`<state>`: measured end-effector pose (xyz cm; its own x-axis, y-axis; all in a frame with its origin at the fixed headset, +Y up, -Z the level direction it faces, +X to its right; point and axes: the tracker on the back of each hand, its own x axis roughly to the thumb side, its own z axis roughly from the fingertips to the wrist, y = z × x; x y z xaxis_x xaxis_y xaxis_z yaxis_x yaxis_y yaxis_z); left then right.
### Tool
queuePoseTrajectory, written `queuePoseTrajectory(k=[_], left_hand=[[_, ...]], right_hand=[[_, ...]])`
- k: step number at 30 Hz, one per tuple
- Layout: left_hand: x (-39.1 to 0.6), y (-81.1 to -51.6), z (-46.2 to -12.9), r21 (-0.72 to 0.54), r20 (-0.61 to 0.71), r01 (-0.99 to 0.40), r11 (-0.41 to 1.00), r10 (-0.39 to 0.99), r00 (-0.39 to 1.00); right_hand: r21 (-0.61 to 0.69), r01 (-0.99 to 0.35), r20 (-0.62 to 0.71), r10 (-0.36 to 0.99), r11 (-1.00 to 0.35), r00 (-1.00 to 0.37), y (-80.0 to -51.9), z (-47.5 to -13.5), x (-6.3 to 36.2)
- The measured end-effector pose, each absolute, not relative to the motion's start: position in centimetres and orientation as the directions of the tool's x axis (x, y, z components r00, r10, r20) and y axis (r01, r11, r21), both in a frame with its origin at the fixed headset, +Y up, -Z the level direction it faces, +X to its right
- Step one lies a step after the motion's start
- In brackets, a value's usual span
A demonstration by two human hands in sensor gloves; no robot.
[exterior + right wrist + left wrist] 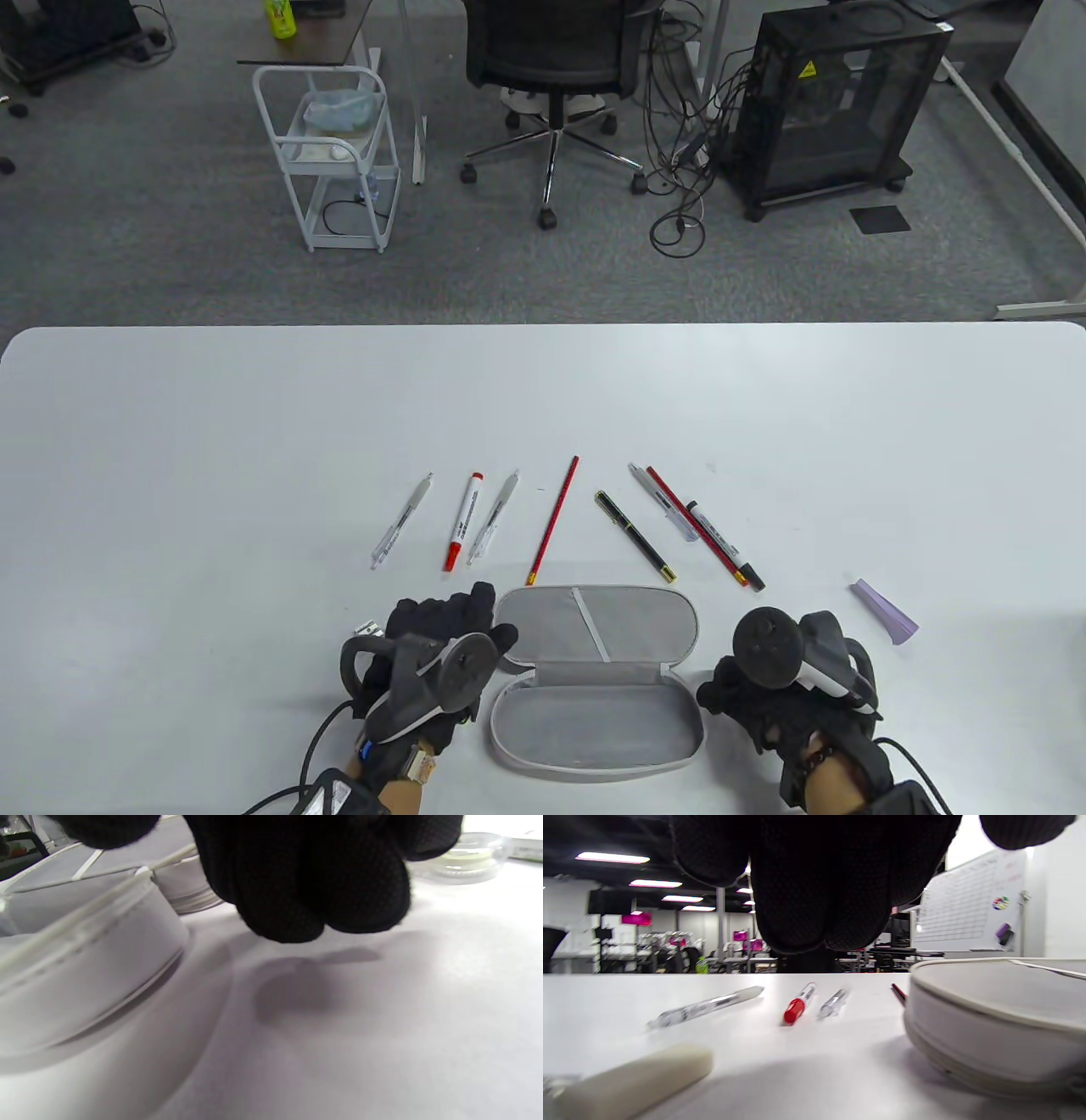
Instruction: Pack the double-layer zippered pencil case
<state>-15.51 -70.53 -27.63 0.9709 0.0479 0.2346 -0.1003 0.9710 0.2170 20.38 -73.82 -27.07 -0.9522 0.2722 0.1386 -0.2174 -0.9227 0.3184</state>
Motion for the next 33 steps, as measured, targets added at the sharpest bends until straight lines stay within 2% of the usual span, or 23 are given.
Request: queuePoseTrajectory(k=[5, 10, 16, 23, 28, 33], left_hand=[[-18.4, -71.2, -29.5, 0.209, 0.085, -0.072, 0.975, 0.055, 0.995], [-21.7, -70.3, -31.4, 0.198, -0.085, -0.071, 0.978, 0.090, 0.992], [-23.1, -71.9, -35.1, 0.010, -0.225, 0.179, 0.984, -0.172, 0.959], [-23.2, -73.4, -38.7, -0.175, -0.319, 0.173, 0.969, -0.222, 0.921], [-22.6, -74.6, -40.6, -0.289, -0.316, 0.122, 0.949, -0.215, 0.924], [-22.3, -75.0, -41.1, -0.311, -0.332, 0.139, 0.940, -0.245, 0.911]], right_hand=[[0.313, -0.201, 0.092, 0.240, -0.928, -0.966, -74.2, -27.3, 20.6], [0.292, -0.223, 0.095, 0.260, -0.930, -0.961, -73.9, -27.2, 20.6], [0.284, -0.217, 0.095, 0.253, -0.934, -0.963, -73.9, -27.4, 20.4], [0.272, -0.264, 0.090, 0.298, -0.925, -0.950, -73.6, -27.3, 20.9], [0.266, -0.268, 0.091, 0.301, -0.926, -0.949, -73.5, -27.2, 21.0], [0.286, -0.258, 0.102, 0.297, -0.923, -0.949, -73.6, -27.2, 20.7]])
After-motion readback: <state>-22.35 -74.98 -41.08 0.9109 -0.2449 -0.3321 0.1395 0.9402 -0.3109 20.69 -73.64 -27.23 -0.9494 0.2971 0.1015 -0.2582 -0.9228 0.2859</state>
